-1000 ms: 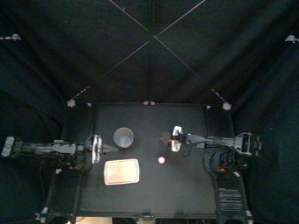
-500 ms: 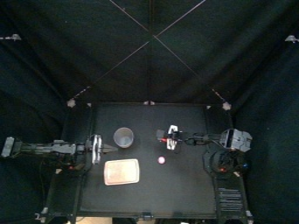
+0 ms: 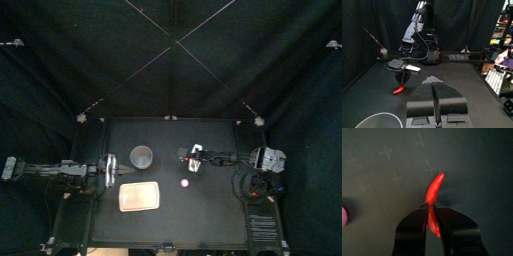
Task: Pick the red chile then place it on the pink plate
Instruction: Pick the red chile
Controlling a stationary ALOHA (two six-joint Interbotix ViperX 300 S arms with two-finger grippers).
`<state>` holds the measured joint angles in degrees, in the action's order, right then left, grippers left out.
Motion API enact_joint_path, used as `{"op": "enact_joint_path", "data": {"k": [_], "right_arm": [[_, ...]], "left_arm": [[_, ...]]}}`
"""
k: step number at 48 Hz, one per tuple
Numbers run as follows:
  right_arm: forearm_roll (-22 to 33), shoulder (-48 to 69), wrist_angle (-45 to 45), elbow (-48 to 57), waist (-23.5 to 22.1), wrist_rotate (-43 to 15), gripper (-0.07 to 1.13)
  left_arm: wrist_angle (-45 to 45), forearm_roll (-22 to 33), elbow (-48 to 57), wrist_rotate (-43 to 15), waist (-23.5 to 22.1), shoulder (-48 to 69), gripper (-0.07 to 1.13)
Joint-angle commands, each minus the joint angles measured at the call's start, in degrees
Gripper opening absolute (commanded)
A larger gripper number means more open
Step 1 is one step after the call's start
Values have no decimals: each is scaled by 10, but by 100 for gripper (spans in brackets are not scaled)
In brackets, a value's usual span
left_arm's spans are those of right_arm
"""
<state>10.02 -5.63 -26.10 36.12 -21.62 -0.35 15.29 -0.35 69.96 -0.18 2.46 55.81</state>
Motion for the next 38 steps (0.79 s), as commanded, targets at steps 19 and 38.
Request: {"op": "enact_joint_path", "data": {"k": [19, 38], "right_arm": [[-6, 40, -46, -26, 8, -2, 58], [-17, 40, -49, -15, -1, -2, 87]], "left_arm": [[3, -1, -4, -1, 4, -2, -4], [3, -1, -3, -1, 9, -2, -4]]}}
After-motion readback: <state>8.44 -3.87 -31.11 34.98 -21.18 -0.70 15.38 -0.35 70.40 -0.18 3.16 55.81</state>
